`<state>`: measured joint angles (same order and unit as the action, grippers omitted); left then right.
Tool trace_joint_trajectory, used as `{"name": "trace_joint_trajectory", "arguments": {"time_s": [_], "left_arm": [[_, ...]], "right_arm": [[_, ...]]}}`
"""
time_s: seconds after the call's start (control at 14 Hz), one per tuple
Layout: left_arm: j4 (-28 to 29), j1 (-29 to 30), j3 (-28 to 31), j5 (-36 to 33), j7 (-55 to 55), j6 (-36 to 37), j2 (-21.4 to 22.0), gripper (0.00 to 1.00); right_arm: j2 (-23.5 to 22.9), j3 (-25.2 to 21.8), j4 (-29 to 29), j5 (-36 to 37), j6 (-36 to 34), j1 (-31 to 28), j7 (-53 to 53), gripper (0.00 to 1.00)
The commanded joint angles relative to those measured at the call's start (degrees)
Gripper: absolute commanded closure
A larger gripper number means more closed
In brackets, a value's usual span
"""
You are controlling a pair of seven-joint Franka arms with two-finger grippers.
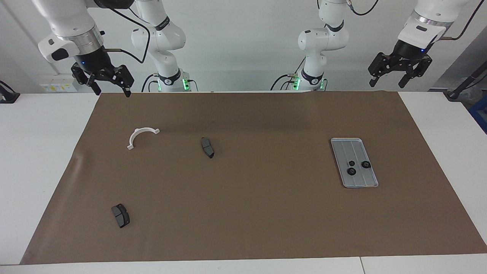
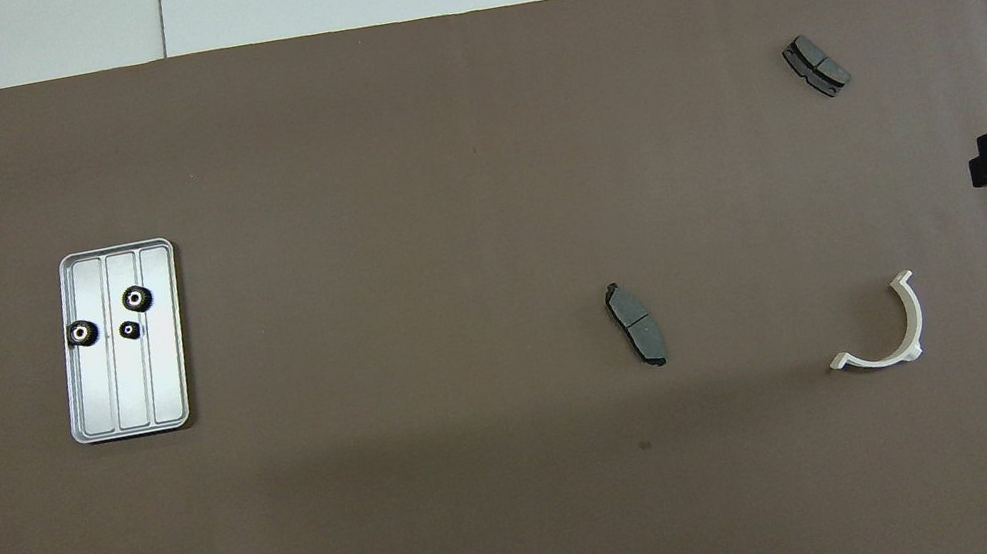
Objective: Pick bearing gear from pile to tray
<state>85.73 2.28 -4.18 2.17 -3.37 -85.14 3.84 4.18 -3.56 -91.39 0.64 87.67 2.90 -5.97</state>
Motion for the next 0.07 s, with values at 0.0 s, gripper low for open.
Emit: {"name": "trace_joint_trajectory", "arguments": {"time_s": [0.0], "left_arm": [[0.85,-0.70,0.32,-0.59,-0.06,-1.09,0.64,0.00]], "right_arm": [[0.65,0.31,-0.72,-0.99,-0.31,-0.44,1.05,0.00]]}}
